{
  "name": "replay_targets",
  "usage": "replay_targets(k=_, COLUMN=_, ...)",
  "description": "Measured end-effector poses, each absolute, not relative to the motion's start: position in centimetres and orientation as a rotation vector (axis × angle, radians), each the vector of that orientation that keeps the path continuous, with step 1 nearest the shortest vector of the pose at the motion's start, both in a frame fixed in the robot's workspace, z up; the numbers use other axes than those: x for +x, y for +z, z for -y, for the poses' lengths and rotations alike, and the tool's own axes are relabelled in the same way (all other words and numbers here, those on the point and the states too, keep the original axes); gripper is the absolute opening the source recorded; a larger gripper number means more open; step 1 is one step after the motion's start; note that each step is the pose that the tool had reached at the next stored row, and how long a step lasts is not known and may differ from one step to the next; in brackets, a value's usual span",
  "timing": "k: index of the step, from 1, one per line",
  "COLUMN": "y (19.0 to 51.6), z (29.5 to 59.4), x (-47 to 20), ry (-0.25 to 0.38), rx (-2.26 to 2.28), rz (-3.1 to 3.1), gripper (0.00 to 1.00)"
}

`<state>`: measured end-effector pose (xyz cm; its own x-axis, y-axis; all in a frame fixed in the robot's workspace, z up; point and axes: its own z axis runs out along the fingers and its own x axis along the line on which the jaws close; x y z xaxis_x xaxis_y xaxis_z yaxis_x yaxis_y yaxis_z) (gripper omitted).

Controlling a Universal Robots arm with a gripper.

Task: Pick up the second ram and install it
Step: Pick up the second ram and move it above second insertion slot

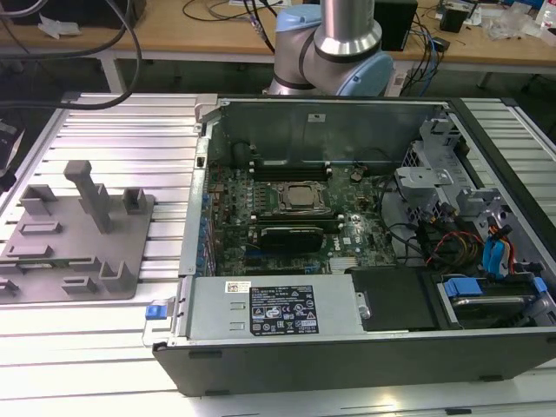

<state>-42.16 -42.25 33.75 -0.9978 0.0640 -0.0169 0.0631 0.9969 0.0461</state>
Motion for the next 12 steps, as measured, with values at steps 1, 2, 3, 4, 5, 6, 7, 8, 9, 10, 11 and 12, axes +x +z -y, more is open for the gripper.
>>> replay_targets(k=1, y=33.74, z=42.25, x=-42.16, ry=0.071, rx=0.099, rz=-3.121, gripper=0.08)
replay_targets(k=2, y=33.74, z=42.25, x=-42.16, ry=0.071, rx=0.099, rz=-3.121, gripper=0.08)
replay_targets(k=3, y=33.74, z=42.25, x=-42.16, ry=0.071, rx=0.099, rz=-3.121, gripper=0.08)
replay_targets(k=4, y=33.73, z=42.25, x=-42.16, ry=0.071, rx=0.099, rz=-3.121, gripper=0.08)
replay_targets(k=5, y=33.73, z=42.25, x=-42.16, ry=0.071, rx=0.099, rz=-3.121, gripper=0.08)
replay_targets(k=6, y=33.73, z=42.25, x=-42.16, ry=0.071, rx=0.099, rz=-3.121, gripper=0.08)
replay_targets(k=7, y=33.73, z=42.25, x=-42.16, ry=0.071, rx=0.099, rz=-3.121, gripper=0.08)
replay_targets(k=8, y=33.73, z=42.25, x=-42.16, ry=0.071, rx=0.093, rz=-3.121, gripper=0.08)
replay_targets(k=9, y=33.72, z=42.25, x=-42.16, ry=0.071, rx=0.081, rz=-3.122, gripper=0.08)
replay_targets(k=10, y=33.71, z=42.25, x=-42.16, ry=0.069, rx=0.040, rz=-3.123, gripper=0.08)
replay_targets(k=11, y=33.72, z=42.25, x=-42.16, ry=0.065, rx=-0.028, rz=-3.124, gripper=0.08)
replay_targets(k=12, y=33.71, z=42.24, x=-42.17, ry=0.065, rx=-0.091, rz=-3.124, gripper=0.08)
